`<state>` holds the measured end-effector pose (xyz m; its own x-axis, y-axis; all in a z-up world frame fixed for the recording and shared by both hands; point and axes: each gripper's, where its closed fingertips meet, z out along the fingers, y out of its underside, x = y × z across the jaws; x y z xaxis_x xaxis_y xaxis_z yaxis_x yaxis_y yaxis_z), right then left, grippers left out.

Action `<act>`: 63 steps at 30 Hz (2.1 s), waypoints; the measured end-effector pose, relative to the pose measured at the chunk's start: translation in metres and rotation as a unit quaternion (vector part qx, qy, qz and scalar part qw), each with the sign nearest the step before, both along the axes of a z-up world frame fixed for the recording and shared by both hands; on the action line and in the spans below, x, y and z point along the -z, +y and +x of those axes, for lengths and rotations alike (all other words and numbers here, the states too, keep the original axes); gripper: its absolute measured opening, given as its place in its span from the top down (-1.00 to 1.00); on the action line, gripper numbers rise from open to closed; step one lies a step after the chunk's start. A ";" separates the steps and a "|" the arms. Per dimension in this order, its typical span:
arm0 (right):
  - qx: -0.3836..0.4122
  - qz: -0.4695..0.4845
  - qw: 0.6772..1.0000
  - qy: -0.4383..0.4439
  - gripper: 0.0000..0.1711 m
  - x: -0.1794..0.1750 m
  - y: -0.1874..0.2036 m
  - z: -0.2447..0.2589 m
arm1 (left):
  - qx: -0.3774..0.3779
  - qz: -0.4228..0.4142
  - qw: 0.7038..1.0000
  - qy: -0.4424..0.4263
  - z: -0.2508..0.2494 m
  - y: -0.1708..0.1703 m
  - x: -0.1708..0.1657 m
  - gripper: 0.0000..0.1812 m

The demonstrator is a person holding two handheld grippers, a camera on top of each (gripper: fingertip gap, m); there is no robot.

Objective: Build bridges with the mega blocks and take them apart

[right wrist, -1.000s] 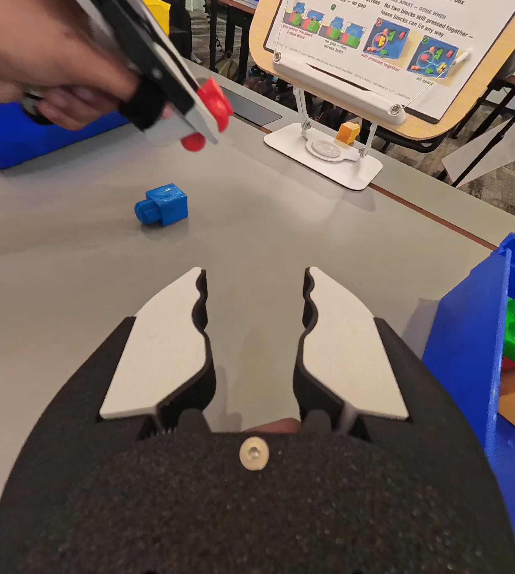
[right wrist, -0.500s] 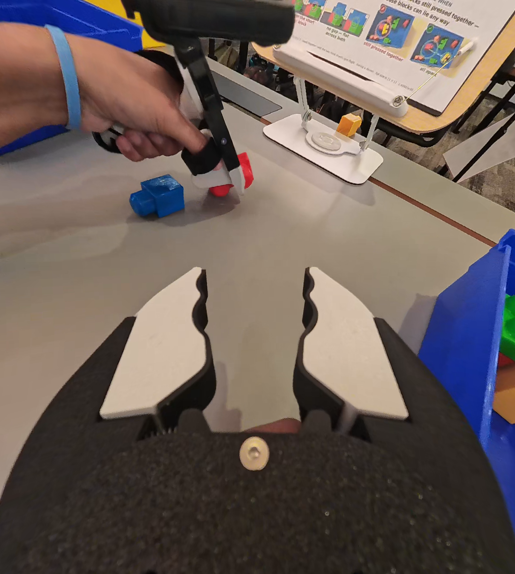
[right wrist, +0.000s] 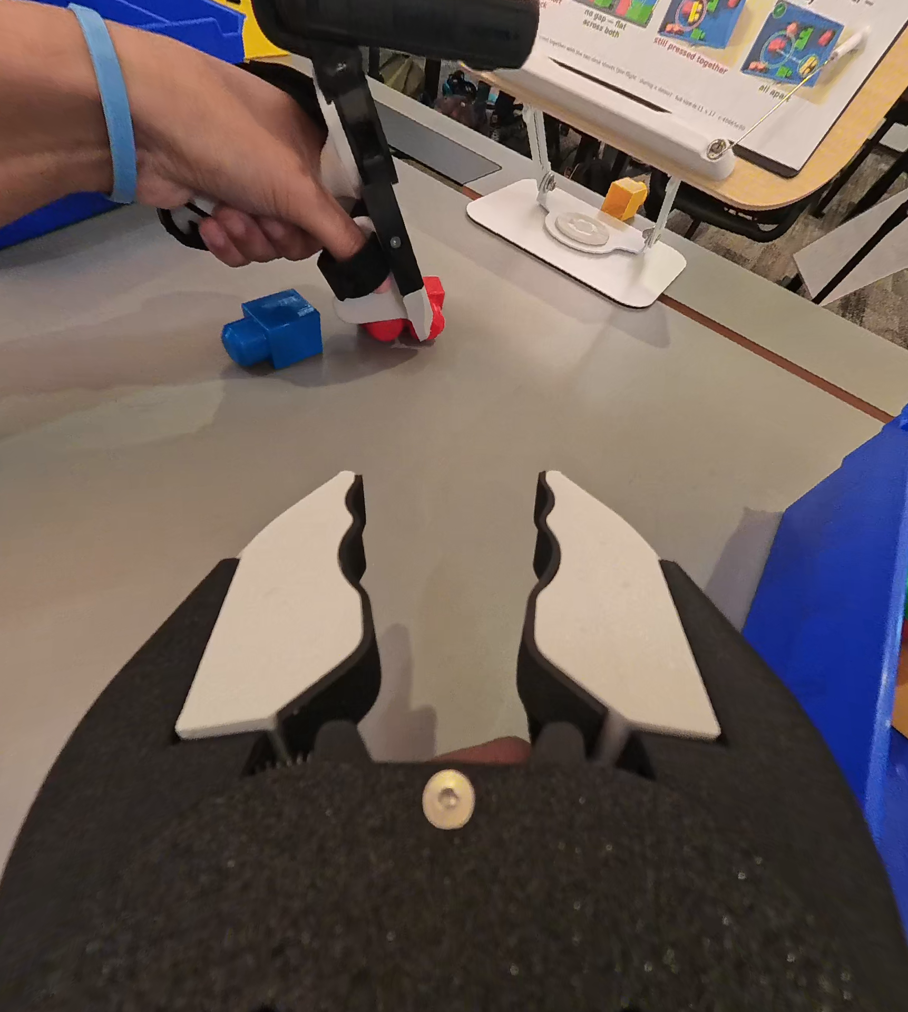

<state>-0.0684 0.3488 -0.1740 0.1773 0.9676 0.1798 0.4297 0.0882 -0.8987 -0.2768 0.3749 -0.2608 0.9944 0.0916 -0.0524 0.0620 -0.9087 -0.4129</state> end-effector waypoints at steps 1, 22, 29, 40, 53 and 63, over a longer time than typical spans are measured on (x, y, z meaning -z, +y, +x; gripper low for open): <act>0.001 0.000 1.000 0.000 0.30 0.000 0.001 0.000 | 0.000 0.001 1.000 -0.001 0.000 0.000 0.000 0.46; 0.034 -0.006 0.999 -0.018 0.29 0.012 0.005 -0.001 | -0.172 0.417 0.880 0.152 0.027 -0.199 -0.137 0.28; 0.016 -0.003 1.000 -0.021 0.29 0.016 -0.007 -0.007 | -0.252 0.412 0.858 0.176 0.036 -0.256 -0.114 0.31; 0.009 -0.012 0.999 -0.030 0.30 0.025 -0.008 -0.010 | -0.273 0.359 0.868 0.206 0.000 -0.297 -0.112 0.32; 0.012 -0.019 0.999 -0.025 0.30 0.023 0.001 -0.006 | -0.174 0.040 0.952 0.251 -0.203 -0.309 -0.103 0.30; 0.014 -0.023 0.999 -0.025 0.30 0.023 0.007 -0.002 | -0.171 -0.102 0.960 0.197 -0.291 -0.288 -0.044 0.33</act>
<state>-0.0708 0.3559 -0.1973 0.1970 0.9698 0.1438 0.4753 0.0338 -0.8792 -0.5681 0.0865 -0.2163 0.8072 0.3582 -0.4693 0.2475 -0.9270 -0.2818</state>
